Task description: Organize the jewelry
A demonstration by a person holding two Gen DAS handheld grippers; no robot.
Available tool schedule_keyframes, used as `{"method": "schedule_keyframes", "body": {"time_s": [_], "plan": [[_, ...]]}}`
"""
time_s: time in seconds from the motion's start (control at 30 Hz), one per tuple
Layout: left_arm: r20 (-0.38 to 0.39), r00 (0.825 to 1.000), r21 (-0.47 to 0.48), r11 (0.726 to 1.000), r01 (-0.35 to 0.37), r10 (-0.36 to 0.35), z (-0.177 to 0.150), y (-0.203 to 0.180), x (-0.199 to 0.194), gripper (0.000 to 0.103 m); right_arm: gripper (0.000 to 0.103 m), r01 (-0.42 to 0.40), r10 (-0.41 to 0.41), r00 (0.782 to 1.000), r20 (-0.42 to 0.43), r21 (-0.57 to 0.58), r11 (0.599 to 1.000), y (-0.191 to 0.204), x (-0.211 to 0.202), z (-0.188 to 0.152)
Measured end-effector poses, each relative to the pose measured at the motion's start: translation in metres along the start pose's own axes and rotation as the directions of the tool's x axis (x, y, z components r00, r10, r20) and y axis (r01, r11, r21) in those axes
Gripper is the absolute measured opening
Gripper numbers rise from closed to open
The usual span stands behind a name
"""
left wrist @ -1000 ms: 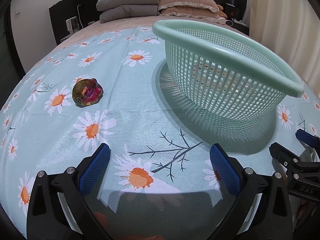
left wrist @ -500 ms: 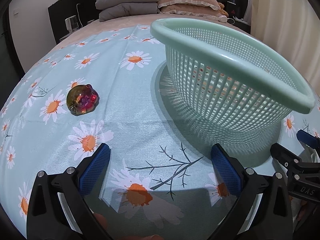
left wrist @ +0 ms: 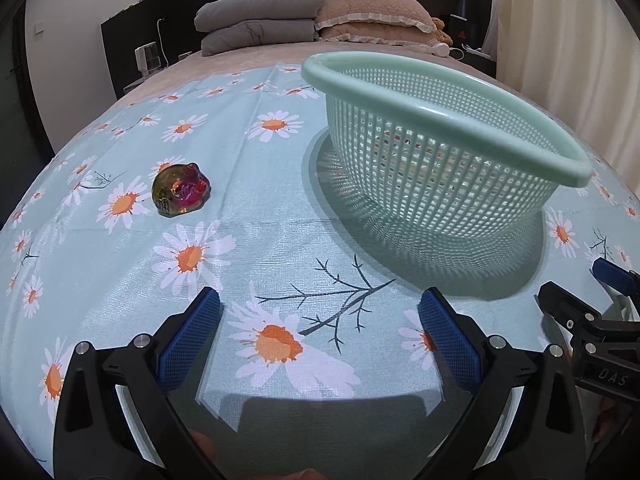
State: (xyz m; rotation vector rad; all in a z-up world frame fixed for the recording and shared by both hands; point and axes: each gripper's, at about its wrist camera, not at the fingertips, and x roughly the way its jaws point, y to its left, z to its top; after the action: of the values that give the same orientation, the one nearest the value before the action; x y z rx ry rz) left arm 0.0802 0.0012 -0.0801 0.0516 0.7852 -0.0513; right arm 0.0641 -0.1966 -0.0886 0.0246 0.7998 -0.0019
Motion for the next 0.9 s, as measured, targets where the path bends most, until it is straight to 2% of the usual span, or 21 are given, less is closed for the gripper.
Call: {"method": "schedule_keyframes", "body": {"time_s": [0.13,0.33,0.7,0.9], "plan": [[0.093,0.996,0.052,0.998,-0.021,0.016,-0.003,-0.011,-0.021,0.098,0.096,0.014,-0.017,0.997,0.075,0.036,0.999,-0.004,-0.017,-0.005],[0.136,0.991,0.068,0.998,0.007,-0.016,-0.008,-0.022,-0.036,0.098,0.096,0.009,-0.019,0.988,0.155,0.069,0.998,-0.007,-0.034,-0.009],[0.159,0.986,0.003,0.999,0.040,-0.040,-0.014,-0.014,-0.042,0.098,0.096,0.007,-0.011,0.988,0.153,0.022,1.000,0.001,-0.033,-0.009],[0.196,0.980,0.004,1.000,0.024,-0.024,-0.013,-0.014,-0.048,0.098,0.096,0.011,-0.013,0.989,0.150,0.014,1.000,0.003,-0.032,-0.009]]}}
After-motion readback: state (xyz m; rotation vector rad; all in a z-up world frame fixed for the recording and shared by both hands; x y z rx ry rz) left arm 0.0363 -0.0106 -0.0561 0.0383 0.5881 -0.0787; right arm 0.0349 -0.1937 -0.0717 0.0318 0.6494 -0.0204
